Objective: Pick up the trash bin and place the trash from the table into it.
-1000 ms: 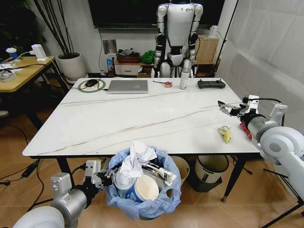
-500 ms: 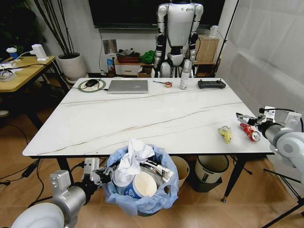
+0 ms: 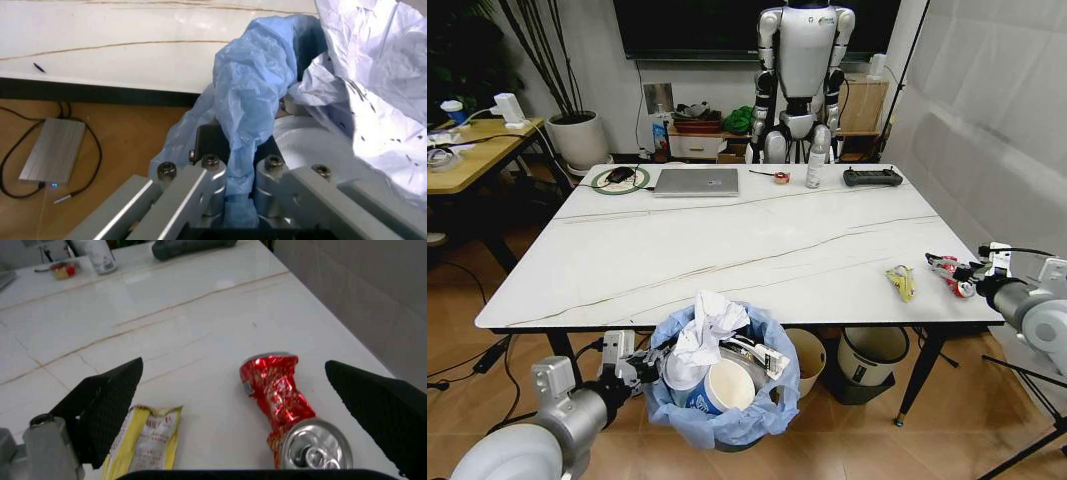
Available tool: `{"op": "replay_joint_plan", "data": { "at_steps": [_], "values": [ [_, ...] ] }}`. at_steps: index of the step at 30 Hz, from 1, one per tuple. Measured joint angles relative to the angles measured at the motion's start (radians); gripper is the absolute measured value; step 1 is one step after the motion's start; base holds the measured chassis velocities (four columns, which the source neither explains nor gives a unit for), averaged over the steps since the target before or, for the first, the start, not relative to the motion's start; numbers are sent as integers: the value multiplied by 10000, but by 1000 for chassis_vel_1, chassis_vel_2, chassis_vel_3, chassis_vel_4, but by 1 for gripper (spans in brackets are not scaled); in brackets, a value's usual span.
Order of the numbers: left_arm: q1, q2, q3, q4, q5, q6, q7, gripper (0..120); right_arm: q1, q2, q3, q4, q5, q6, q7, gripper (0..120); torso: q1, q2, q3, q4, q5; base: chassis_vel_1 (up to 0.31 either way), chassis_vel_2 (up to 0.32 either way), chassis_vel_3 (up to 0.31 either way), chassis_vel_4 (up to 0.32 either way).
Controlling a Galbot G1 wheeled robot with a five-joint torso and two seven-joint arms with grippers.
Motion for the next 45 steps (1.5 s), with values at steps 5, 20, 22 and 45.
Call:
{"op": "replay_joint_plan", "data": {
  "at_steps": [5, 20, 22, 45],
  "values": [
    [-67, 2, 22, 46, -11, -15, 0, 0, 91, 25, 124, 74, 280, 184, 94, 100, 0, 0, 0, 2, -4, 0, 0, 0, 0],
    [-98, -25, 38, 136, -10, -31, 0, 0, -287, 580, 34, -1059, -575, 327, -541, 100, -1, 0, -1, 0, -6, 0, 0, 0, 0],
    [-109, -23, 46, 141, -15, -33, -1, 0, -273, 637, -23, -1162, -610, 353, -596, 100, 0, 0, 0, 0, -2, 0, 0, 0, 0],
    [-99, -40, 31, 171, -19, -45, -23, 0, -128, 799, -258, -1769, -864, 610, -923, 52, 0, 0, 0, 0, -3, 0, 0, 0, 0]
  ]
}}
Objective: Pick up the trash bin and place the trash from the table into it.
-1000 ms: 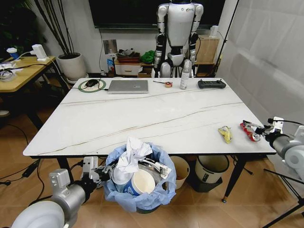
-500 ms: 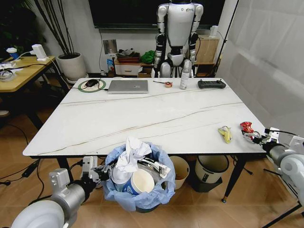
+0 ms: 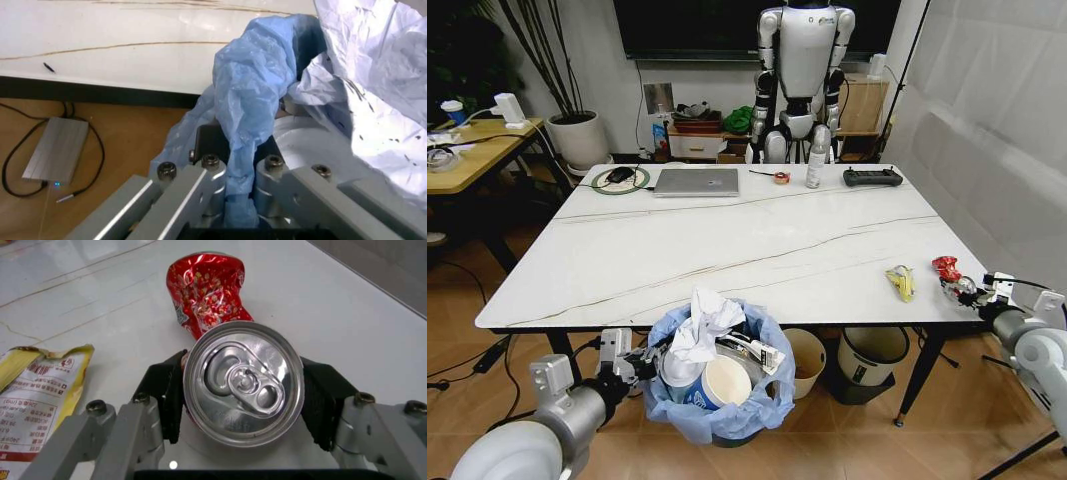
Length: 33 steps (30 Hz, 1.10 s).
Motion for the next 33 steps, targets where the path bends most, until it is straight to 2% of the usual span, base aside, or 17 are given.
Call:
{"op": "replay_joint_plan", "data": {
  "at_steps": [2, 10, 13, 16, 23, 33],
  "values": [
    [7, -6, -6, 0, 2, 0, -2, 0, 2, 8, -50, -1, -40, 9, -3, 48, 0, 0, 0, 0, -3, 0, 0, 0, 0],
    [-6, -19, 12, 0, 17, -1, -4, 0, -10, -14, -131, 41, -94, 69, -40, 48, -1, 0, -1, 0, 3, 0, 0, 0, 0],
    [-34, -14, 32, 8, 17, -2, -4, 0, -8, -87, -80, 207, 95, 72, -54, 48, 0, -1, 1, -1, 11, 0, 0, 0, 0],
    [-71, -4, 53, 29, 17, -3, -4, 0, -8, -245, -7, 518, 310, 150, -123, 48, 0, -2, 1, 0, -4, 0, 0, 0, 0],
    [-132, 36, 66, 57, -25, -7, -5, 0, 14, -418, -78, 1187, 644, 525, -548, 48, 0, -2, 1, -1, 2, 0, 0, 0, 0],
    [-146, 55, 65, 89, -73, -11, -6, 0, 372, -1271, -576, 2462, 1474, 1218, -1323, 48, 0, -2, 1, 0, 0, 0, 0, 0, 0]
  ]
}}
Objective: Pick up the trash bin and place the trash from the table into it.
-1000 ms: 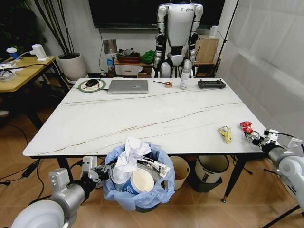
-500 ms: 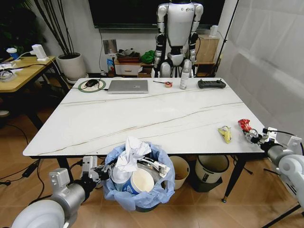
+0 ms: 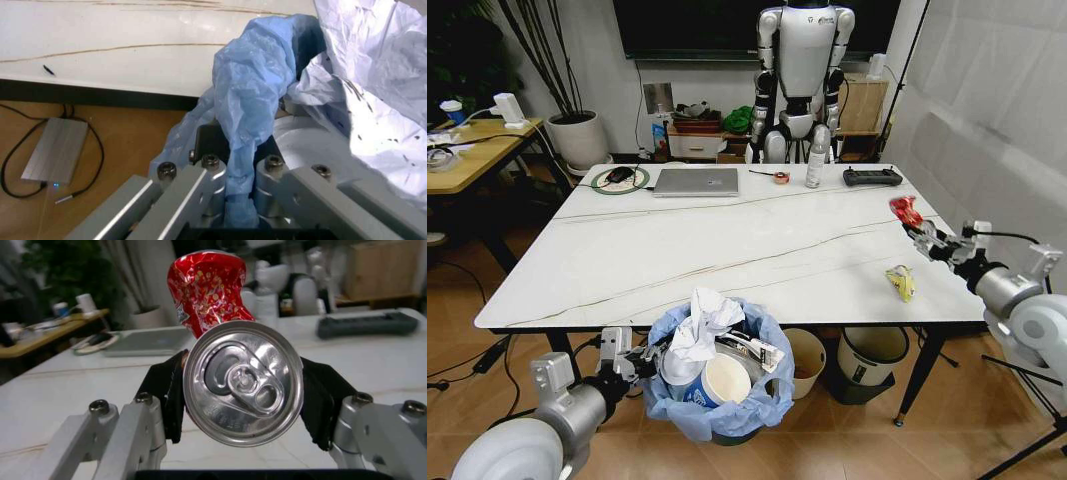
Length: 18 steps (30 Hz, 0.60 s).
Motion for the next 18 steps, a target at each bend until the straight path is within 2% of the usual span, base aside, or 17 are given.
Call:
{"op": "replay_joint_plan", "data": {
  "at_steps": [3, 7, 10, 15, 18],
  "values": [
    [-2, -17, -5, 3, -11, -1, 0, 0, 362, -631, -457, 723, 426, 274, -288, 48, 0, 0, 0, 1, 0, 0, 0, 0, 0],
    [-29, -58, 67, 0, -11, -3, 0, 0, 1350, -2022, -1707, 2777, 1265, 614, -448, 48, 0, 1, -1, 3, -1, 0, 0, 0, 0],
    [-57, -30, 86, -25, -38, -4, 1, 0, 1714, -2475, -2304, 3518, 1437, 760, -465, 48, 0, 1, -1, 2, -2, 0, 0, 0, 0],
    [-394, 182, 305, -191, -294, -4, -9, 0, 2672, -3479, -4600, 4769, 1413, 1145, -538, 48, 0, 1, -1, 2, -1, 0, 0, 0, 0],
    [-508, 245, 391, -219, -354, 10, -12, 0, 2617, -3637, -4889, 5078, 1320, 1134, -539, 48, 0, 1, -2, 0, 1, 0, 0, 0, 0]
  ]
}}
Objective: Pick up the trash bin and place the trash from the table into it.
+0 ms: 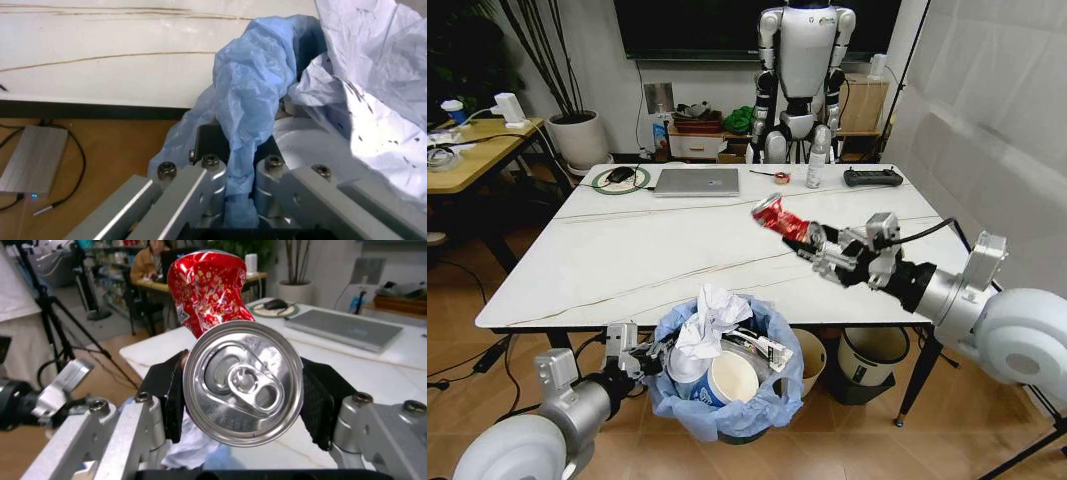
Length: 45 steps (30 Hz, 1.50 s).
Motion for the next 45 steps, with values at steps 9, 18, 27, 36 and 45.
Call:
{"op": "replay_joint_plan", "data": {
  "at_steps": [9, 18, 27, 36, 45],
  "values": [
    [-428, 76, 273, -107, -254, 46, 4, 0, -421, -557, -214, 842, -142, 67, -46, 48, 0, 0, 0, -1, 0, 0, 0, 0, 0],
    [-564, 83, 332, -245, -396, 63, 49, 0, -737, -789, -394, 1266, -334, 222, -128, 48, 0, 0, 0, 0, -1, 0, 0, 0, 0],
    [-452, 92, 252, -413, -450, 78, 138, 0, -978, -767, -826, 1253, -952, 176, -176, 48, 0, 1, 0, 0, 0, 0, 0, 0, 0],
    [-374, 104, 99, -499, -477, 77, 139, 0, -1044, -680, -1204, 874, -1588, 137, -270, 48, 0, 1, 1, 1, -1, 0, 0, 0, 0],
    [-460, 94, 10, -501, -541, 80, 101, 0, -1614, -671, -1101, 544, -2360, 236, -505, 48, 0, 0, 1, 0, 0, 0, 0, 0, 0]
  ]
}}
